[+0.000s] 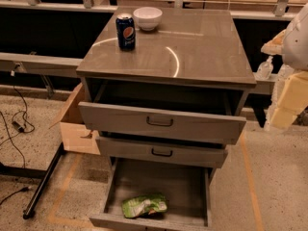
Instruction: Pick green rice chip bag from bottom drawer and place on counter
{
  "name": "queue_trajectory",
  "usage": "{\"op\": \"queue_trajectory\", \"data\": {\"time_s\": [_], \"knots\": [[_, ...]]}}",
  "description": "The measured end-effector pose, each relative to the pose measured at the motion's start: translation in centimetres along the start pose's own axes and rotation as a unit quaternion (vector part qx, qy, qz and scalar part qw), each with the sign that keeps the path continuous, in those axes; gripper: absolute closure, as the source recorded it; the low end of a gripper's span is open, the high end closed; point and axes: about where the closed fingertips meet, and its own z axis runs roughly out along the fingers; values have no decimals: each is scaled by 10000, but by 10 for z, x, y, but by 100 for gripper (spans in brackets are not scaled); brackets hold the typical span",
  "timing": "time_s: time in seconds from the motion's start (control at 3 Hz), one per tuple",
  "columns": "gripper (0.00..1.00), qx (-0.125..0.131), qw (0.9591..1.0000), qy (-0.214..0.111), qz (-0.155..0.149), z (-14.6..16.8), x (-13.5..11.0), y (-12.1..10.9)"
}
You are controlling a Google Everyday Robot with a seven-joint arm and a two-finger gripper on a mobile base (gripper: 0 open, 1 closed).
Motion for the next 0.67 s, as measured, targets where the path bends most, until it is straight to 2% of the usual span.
{"op": "queue_trajectory", "data": {"time_s": [0.33, 0.67], "knots": [[0, 1, 10000, 0, 0, 0, 0, 0], [0, 150, 9999, -6, 54, 18, 0, -6]]}}
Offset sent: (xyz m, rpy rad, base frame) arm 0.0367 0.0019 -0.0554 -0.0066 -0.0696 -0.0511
